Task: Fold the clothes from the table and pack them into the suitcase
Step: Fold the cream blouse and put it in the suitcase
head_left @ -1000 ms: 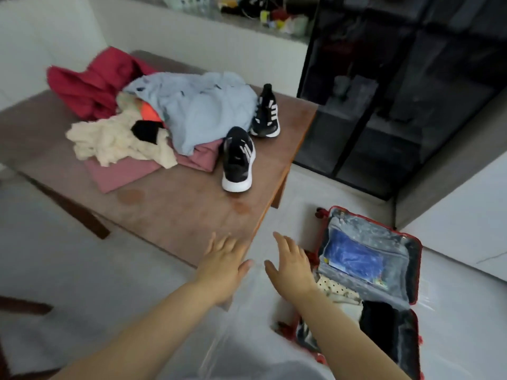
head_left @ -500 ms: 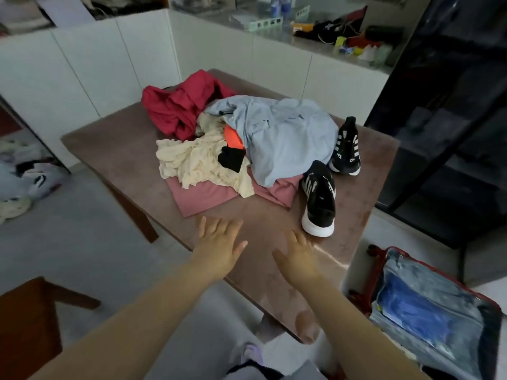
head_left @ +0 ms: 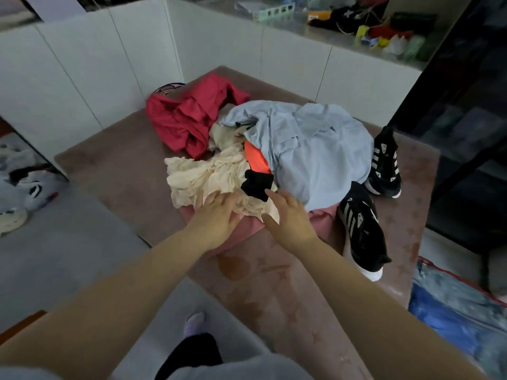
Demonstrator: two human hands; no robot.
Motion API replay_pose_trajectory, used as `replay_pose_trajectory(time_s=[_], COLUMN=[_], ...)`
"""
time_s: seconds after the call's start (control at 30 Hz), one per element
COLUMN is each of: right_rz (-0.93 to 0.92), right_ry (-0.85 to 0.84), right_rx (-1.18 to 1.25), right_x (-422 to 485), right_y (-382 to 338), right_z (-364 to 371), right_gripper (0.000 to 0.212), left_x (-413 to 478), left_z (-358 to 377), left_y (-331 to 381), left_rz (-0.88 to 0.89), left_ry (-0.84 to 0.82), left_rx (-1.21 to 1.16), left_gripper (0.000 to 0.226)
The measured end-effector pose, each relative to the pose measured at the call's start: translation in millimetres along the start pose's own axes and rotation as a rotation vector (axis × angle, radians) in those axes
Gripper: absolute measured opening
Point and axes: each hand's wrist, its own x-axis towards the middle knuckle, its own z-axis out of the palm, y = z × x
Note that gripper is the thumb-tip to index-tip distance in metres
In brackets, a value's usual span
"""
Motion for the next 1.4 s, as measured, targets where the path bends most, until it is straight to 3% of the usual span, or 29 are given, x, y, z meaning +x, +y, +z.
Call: replay_pose_trajectory(time_s=[0.23, 0.4, 0.53, 0.67, 0.77, 0.83, 0.93, 1.0, 1.07, 1.17, 1.3, 1.4], right_rz=[0.303, 0.403, 0.335, 0.361, 0.365, 0.363, 0.351, 0.389, 0.429, 0.486, 0.548, 0.669], right_ry=[0.049, 0.257, 0.485, 0.648, 0.795, 0.761, 0.543, 0.495, 0.543, 0.532, 0.388, 0.300], right_rx=[-0.083, -0.153, 0.154, 0.499, 0.981, 1.133, 1.076, 1.001, 0.937, 0.872, 0.820, 0.727], right_x=[80, 89, 76, 52, 25, 5, -17, -25, -35, -62, -105, -116], right_y=[-35, -38, -50, -74, -73, -65, -61, -70, -75, -65, -46, -19], right_z=[33, 40, 27, -11, -33, -43, -48, -56, -69, -95, -123, -120], right_gripper=[0.073, 0.026, 0.016, 0.013, 0.024, 0.038, 0.044, 0.029, 0.007, 0.013, 0.032, 0.046], left_x=[68, 105, 123, 125, 117, 107, 94, 91, 94, 109, 107, 104], left_z=[-32, -49, -49, -63, -98, -124, -155, -167, -171, -159, -126, -97], left_y=[-71, -90, -69, -32, 2, 29, 65, 85, 99, 105, 96, 83], left_rz=[0.191, 0.464, 0.683, 0.736, 0.746, 0.791, 0.869, 0.901, 0.889, 0.712, 0.465, 0.405], left_ry=[-0.072, -0.075, -0.121, -0.029, -0.119, -0.176, -0.270, -0.330, -0.271, -0.209, -0.703, -0.880], left_rx=[0.109, 0.063, -0.040, -0.364, -0.621, -0.736, -0.832, -0.786, -0.676, -0.562, -0.847, -0.864], left_gripper=[0.060, 0.070, 0.074, 0.048, 0.027, 0.019, 0.022, 0.013, 0.007, 0.016, 0.010, 0.026])
